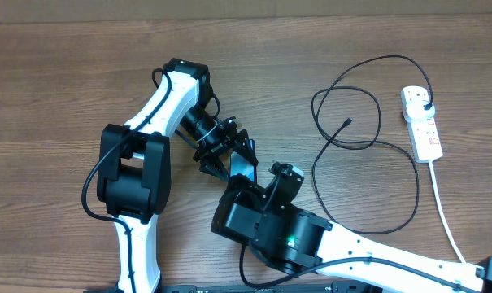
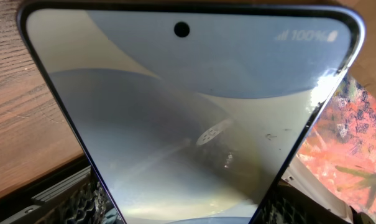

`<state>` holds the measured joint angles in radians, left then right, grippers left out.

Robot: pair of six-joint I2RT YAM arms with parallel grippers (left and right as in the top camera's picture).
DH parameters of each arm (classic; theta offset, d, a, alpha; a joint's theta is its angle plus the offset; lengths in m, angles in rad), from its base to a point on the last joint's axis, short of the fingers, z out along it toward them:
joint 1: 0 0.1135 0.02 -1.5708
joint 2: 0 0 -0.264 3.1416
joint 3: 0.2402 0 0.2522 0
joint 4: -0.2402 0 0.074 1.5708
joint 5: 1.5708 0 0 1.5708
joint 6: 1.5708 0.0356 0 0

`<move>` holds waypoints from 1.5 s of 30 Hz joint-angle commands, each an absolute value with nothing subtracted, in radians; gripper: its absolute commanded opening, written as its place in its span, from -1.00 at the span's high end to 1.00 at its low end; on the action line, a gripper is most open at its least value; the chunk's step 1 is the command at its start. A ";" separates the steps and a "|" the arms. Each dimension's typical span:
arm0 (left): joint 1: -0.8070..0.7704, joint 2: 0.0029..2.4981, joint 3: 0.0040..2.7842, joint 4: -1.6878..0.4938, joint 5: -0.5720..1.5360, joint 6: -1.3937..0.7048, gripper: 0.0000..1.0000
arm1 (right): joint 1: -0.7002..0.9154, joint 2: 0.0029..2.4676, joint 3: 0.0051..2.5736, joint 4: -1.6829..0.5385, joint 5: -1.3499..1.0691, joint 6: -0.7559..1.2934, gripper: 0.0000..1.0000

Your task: Plug charger to phone and switch on socket

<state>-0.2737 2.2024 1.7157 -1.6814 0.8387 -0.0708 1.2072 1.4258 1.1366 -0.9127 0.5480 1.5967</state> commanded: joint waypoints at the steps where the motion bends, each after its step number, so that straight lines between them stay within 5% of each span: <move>1: -0.279 2.207 1.742 -1.691 0.884 -0.048 -0.33 | 1.214 1.456 1.132 -0.896 0.534 1.605 -0.97; 45: -0.278 2.207 1.742 -1.691 0.880 -0.044 -0.33 | 1.169 1.624 1.131 -0.738 0.622 1.605 -0.10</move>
<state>-0.2737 2.2024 1.7157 -1.6810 0.8387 -0.0704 1.1728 1.5963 1.1362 -0.7467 0.5980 1.5974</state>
